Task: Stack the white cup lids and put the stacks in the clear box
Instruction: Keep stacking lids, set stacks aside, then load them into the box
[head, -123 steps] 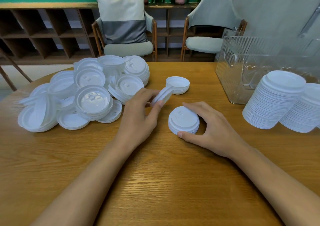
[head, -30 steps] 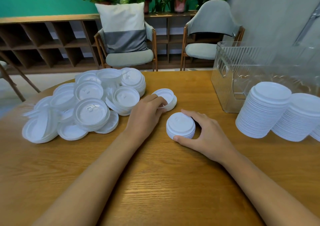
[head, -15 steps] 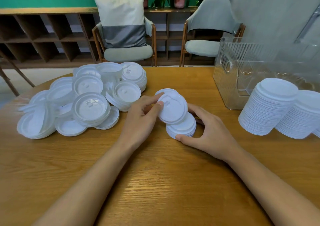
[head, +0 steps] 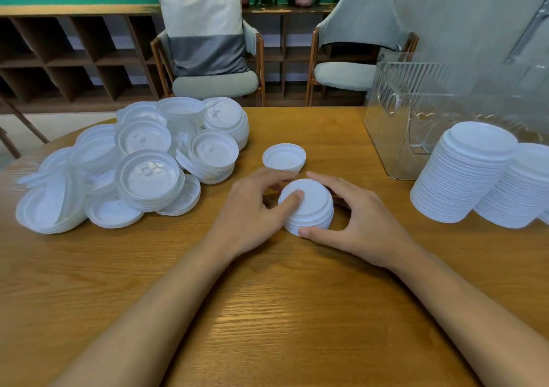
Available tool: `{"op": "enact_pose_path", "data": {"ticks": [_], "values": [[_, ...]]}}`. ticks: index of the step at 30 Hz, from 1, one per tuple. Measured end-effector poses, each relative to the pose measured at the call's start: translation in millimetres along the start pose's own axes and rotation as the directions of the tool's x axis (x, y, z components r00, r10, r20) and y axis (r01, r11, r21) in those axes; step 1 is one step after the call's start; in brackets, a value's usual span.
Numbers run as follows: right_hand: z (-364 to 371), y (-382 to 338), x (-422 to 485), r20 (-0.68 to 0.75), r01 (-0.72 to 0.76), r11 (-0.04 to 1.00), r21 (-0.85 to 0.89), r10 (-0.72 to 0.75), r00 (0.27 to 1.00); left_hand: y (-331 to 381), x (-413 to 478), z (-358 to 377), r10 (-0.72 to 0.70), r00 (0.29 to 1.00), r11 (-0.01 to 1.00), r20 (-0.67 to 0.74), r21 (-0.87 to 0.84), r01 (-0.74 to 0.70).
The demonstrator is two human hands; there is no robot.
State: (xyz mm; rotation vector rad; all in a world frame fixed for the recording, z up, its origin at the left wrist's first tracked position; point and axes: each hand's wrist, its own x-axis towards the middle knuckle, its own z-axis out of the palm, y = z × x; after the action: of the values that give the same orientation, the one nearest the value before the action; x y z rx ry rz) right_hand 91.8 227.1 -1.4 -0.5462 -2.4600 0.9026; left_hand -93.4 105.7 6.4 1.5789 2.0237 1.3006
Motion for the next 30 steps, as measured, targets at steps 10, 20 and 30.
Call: {"op": "enact_pose_path", "data": {"ticks": [10, 20, 30], "values": [[-0.6, 1.1, 0.9, 0.006, -0.029, 0.999, 0.026, 0.029, 1.000, 0.9, -1.4, -6.2, 0.045, 0.999, 0.999, 0.013, 0.013, -0.045], [-1.1, 2.2, 1.0, 0.062, -0.042, 0.998, -0.053, 0.045, 0.997, -5.6, -2.0, 4.1, 0.024, 0.998, 0.999, 0.055, -0.037, -0.022], [0.0, -0.9, -0.4, 0.030, -0.064, 0.996, -0.054, 0.066, 0.997, -24.2, 12.1, 1.6, 0.226, 0.967, 0.963, -0.116, 0.176, -0.204]]}}
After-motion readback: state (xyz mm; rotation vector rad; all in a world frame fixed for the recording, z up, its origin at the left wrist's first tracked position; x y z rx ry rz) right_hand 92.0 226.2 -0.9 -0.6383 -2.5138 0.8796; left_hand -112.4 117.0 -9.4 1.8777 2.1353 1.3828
